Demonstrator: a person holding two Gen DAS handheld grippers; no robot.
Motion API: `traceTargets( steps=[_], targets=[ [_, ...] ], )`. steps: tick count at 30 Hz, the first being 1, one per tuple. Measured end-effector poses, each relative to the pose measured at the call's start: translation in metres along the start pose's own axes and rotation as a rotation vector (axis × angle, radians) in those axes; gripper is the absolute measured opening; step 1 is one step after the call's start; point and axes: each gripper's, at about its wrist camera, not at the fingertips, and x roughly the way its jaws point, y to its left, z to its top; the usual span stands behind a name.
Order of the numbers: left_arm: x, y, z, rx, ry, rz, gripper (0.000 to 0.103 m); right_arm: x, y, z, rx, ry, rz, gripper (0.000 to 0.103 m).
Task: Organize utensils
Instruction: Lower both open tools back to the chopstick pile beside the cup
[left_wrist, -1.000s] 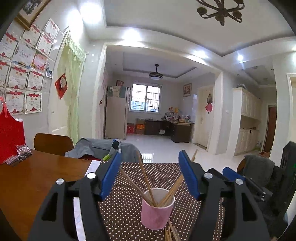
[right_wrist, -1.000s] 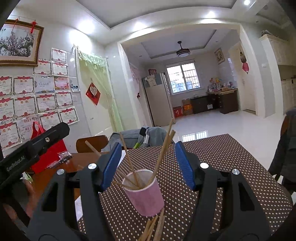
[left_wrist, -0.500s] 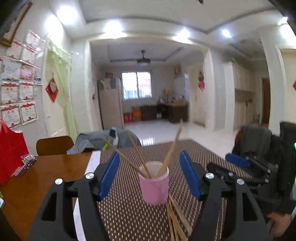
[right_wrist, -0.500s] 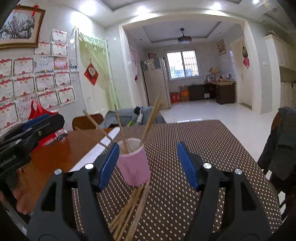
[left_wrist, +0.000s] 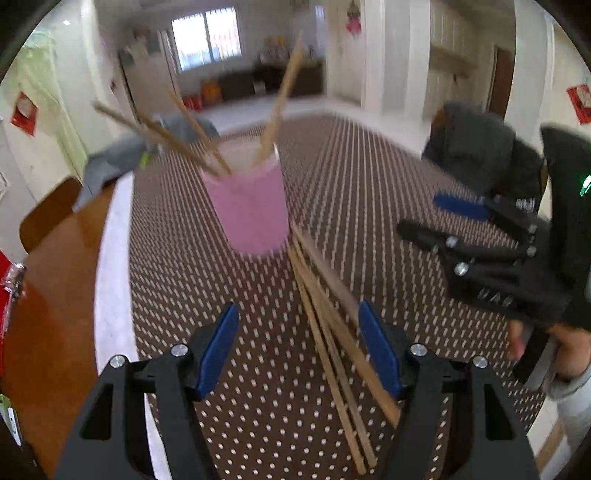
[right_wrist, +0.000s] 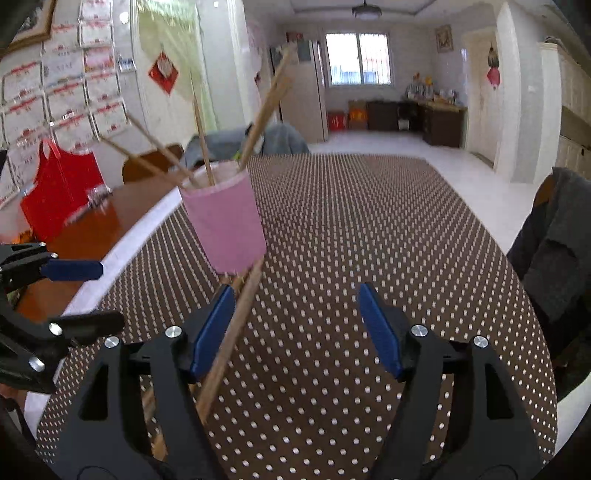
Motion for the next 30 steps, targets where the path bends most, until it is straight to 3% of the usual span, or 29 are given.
traceTargets(
  steps=[4, 10, 12, 13, 16, 23, 25, 27, 30],
  targets=[
    [0.03, 0.007, -0.009, -0.026, 0.102, -0.04, 0.066, 0.011, -0.002, -0.006, 0.004, 0.062, 0.0, 0.07],
    [0.058, 0.018, -0.012, -0.075, 0.175, -0.068, 0.065, 0.026, -0.002, -0.01, 0.018, 0.141, 0.026, 0.07],
    [0.068, 0.021, -0.012, -0.083, 0.204, -0.066, 0.052, 0.03, -0.002, -0.01, 0.025, 0.163, 0.029, 0.07],
    [0.072, 0.024, -0.013, -0.094, 0.22, -0.075, 0.051, 0.032, -0.002, -0.01, 0.029, 0.174, 0.033, 0.07],
    [0.077, 0.03, -0.011, -0.115, 0.222, -0.113, 0.05, 0.037, -0.001, -0.01, 0.028, 0.196, 0.04, 0.07],
    [0.094, 0.027, 0.002, -0.103, 0.228, -0.071, 0.05, 0.056, 0.002, -0.009, 0.027, 0.276, 0.061, 0.07],
    [0.098, 0.026, 0.005, -0.097, 0.223, -0.041, 0.045, 0.061, 0.003, -0.008, 0.021, 0.309, 0.063, 0.07],
    [0.099, 0.027, 0.007, -0.097, 0.216, -0.022, 0.026, 0.066, 0.005, -0.009, 0.014, 0.338, 0.067, 0.07],
    [0.094, 0.038, 0.004, -0.124, 0.213, -0.03, 0.009, 0.07, 0.011, -0.01, -0.017, 0.364, 0.061, 0.07]
  ],
)
